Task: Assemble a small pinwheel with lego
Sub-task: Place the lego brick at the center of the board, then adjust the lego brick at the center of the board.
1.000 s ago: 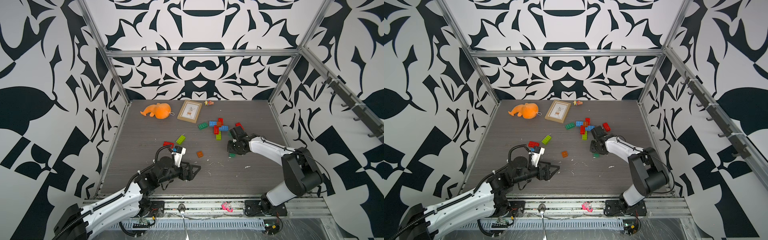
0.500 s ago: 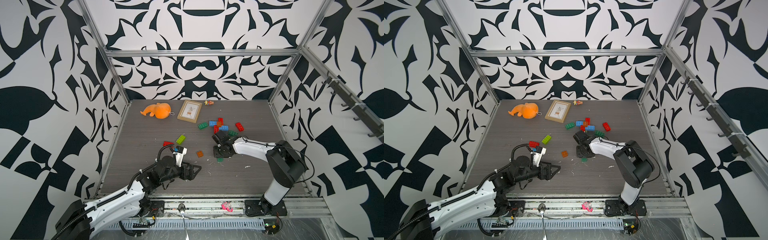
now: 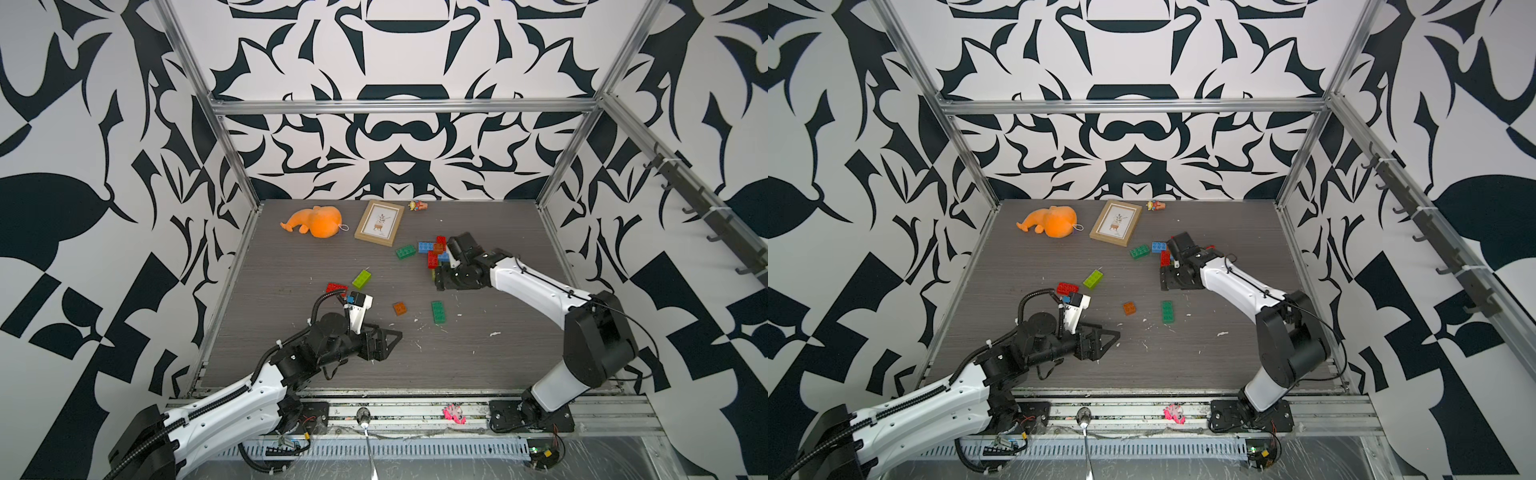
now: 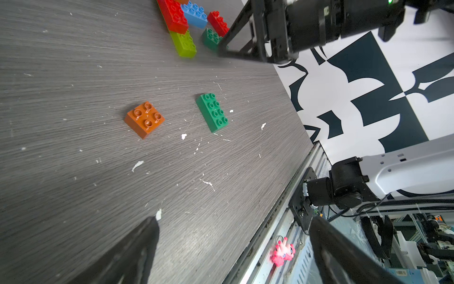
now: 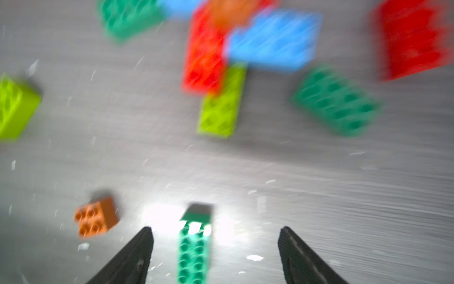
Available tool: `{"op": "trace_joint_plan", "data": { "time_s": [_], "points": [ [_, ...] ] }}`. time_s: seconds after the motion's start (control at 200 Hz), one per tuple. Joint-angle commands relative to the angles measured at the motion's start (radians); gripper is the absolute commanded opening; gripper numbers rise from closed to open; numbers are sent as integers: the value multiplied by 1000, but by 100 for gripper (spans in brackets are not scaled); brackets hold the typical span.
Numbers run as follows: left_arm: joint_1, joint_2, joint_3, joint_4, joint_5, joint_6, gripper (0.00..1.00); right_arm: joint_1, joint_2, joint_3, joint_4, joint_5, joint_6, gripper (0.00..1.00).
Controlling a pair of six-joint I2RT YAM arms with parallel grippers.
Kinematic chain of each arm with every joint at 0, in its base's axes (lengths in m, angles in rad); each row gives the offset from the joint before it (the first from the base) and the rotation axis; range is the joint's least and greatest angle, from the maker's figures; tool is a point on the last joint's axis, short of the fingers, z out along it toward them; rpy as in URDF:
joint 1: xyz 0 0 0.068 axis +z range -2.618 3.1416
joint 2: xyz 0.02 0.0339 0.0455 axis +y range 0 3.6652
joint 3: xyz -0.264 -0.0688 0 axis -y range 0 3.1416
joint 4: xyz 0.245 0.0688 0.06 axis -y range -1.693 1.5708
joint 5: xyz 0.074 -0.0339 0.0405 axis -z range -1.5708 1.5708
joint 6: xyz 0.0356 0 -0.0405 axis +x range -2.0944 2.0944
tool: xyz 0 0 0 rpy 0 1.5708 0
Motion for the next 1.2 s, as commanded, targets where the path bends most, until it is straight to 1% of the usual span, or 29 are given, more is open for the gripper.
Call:
{"op": "trace_joint_plan", "data": {
  "time_s": [0.0,0.095,0.275,0.45,0.47,0.525,0.64,0.775,0.79,0.845,0.89,1.03,1.195],
  "points": [
    [-3,-15,9,-22,-12,-1,100,-84,52,58,-109,55,-120,79],
    [-3,-8,10,-22,-11,2,100,-123,113,94,-101,42,-135,79],
    [-4,11,21,-21,9,4,100,-132,254,226,-111,44,-177,82],
    [-2,-3,20,-32,13,6,100,-130,387,354,-185,129,-217,84],
    [-3,-7,19,-34,12,8,100,-132,396,365,-193,169,-219,84],
    [-3,-16,16,-38,6,9,100,-132,423,387,-206,195,-223,85],
    [-3,-26,17,-46,-4,15,100,-135,461,416,-206,191,-232,85],
    [-2,-32,24,-64,-7,22,100,-152,503,449,-210,149,-235,85],
    [-2,-32,23,-67,-7,22,100,-156,506,450,-208,115,-234,85],
    [-2,-34,24,-69,-8,22,100,-168,514,453,-206,80,-234,84],
    [-3,-36,22,-71,-9,21,100,-179,515,450,-201,40,-229,82],
    [-2,-36,17,-65,-16,19,100,-185,479,408,-173,-23,-209,73],
    [-2,-26,19,-57,-16,19,100,-185,435,346,-174,-56,-184,52]
  ]
}}
